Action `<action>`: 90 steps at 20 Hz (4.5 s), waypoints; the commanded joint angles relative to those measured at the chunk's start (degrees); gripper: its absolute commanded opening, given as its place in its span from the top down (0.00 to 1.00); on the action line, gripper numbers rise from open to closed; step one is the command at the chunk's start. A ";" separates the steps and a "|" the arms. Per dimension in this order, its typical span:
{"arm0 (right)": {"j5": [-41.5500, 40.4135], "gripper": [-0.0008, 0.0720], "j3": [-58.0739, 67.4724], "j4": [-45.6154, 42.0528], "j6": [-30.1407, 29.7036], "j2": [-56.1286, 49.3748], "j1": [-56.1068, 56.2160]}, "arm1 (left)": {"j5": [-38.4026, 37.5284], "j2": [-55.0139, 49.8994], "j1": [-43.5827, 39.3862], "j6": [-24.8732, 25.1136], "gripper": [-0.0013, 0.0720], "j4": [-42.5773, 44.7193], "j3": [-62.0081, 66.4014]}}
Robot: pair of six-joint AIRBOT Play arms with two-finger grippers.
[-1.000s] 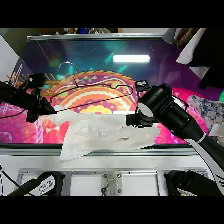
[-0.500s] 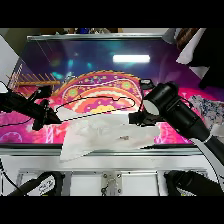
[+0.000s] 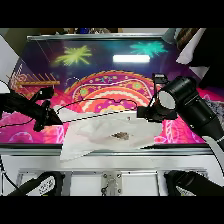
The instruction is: Fold the clothes and pants, and hang the long-sleeved shirts on hangers.
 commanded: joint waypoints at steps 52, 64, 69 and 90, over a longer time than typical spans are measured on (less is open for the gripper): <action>2.03 0.97 4.94 -4.42 -5.84 4.98 -0.48 | 11.10 -9.42 -14.93 1.84 0.97 -1.46 0.04; -12.24 0.97 4.94 3.34 -6.03 4.94 2.95 | 11.08 -9.42 -14.93 1.84 0.97 -1.49 0.04; -22.60 0.97 4.94 10.29 -6.08 4.90 3.02 | 11.08 -9.42 -14.93 1.84 0.97 -1.51 0.04; -43.19 0.97 4.94 13.46 -6.25 -0.79 9.55 | 10.93 -9.42 -14.93 1.84 0.97 -1.51 0.04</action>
